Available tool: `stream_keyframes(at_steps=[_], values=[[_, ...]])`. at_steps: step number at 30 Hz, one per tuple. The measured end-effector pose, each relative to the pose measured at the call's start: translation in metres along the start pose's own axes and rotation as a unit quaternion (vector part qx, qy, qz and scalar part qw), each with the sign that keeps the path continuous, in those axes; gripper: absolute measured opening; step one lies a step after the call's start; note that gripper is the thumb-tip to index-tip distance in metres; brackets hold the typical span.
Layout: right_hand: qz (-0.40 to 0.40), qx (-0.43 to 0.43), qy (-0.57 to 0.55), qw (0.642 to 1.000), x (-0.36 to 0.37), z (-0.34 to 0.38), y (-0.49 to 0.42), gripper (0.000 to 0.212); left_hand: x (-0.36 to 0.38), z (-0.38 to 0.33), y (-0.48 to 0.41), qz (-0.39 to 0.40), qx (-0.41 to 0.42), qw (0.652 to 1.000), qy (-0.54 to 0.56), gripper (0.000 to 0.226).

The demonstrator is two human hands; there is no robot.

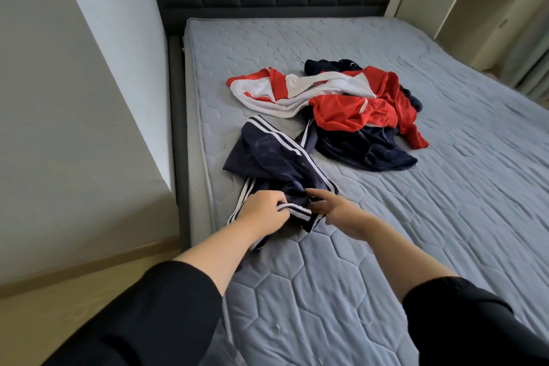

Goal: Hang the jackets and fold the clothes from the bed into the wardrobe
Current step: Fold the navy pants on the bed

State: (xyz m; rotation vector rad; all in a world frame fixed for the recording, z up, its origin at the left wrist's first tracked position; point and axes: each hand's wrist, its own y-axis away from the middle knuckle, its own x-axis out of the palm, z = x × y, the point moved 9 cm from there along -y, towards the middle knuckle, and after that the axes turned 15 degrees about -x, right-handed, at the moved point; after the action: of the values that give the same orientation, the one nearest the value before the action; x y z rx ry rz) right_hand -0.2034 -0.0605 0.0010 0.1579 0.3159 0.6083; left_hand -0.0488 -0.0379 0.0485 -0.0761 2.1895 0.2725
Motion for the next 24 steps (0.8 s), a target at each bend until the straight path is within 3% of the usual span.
stream_keyframes(at_steps=[2, 4, 9, 11, 14, 18, 24], values=[[0.019, -0.038, 0.073, 0.996, 0.001, 0.018, -0.003, 0.084, -0.02, 0.002, -0.008, -0.002, -0.045, 0.995, 0.09, 0.015], [-0.016, -0.063, 0.115, 0.991, -0.004, 0.039, -0.008, 0.075, -0.042, -0.01, -0.017, -0.013, -0.05, 0.986, 0.162, 0.017], [-0.131, -0.101, 0.131, 0.977, -0.02, 0.105, -0.021, 0.011, -0.108, -0.058, -0.032, -0.038, -0.041, 0.954, 0.294, 0.018], [-0.197, -0.132, 0.14, 0.961, -0.032, 0.142, -0.022, 0.014, -0.139, -0.072, -0.032, -0.05, -0.038, 0.947, 0.317, 0.02], [-0.232, -0.164, 0.117, 0.952, -0.035, 0.195, -0.024, 0.017, -0.194, -0.09, -0.026, -0.089, -0.009, 0.942, 0.323, 0.02], [-0.249, -0.198, 0.087, 0.944, -0.018, 0.255, -0.03, 0.029, -0.257, -0.094, -0.013, -0.125, -0.007, 0.953, 0.275, 0.014], [-0.202, -0.25, 0.02, 0.947, 0.063, 0.339, -0.056, 0.018, -0.356, -0.038, 0.023, -0.159, -0.043, 0.949, 0.27, 0.015]])
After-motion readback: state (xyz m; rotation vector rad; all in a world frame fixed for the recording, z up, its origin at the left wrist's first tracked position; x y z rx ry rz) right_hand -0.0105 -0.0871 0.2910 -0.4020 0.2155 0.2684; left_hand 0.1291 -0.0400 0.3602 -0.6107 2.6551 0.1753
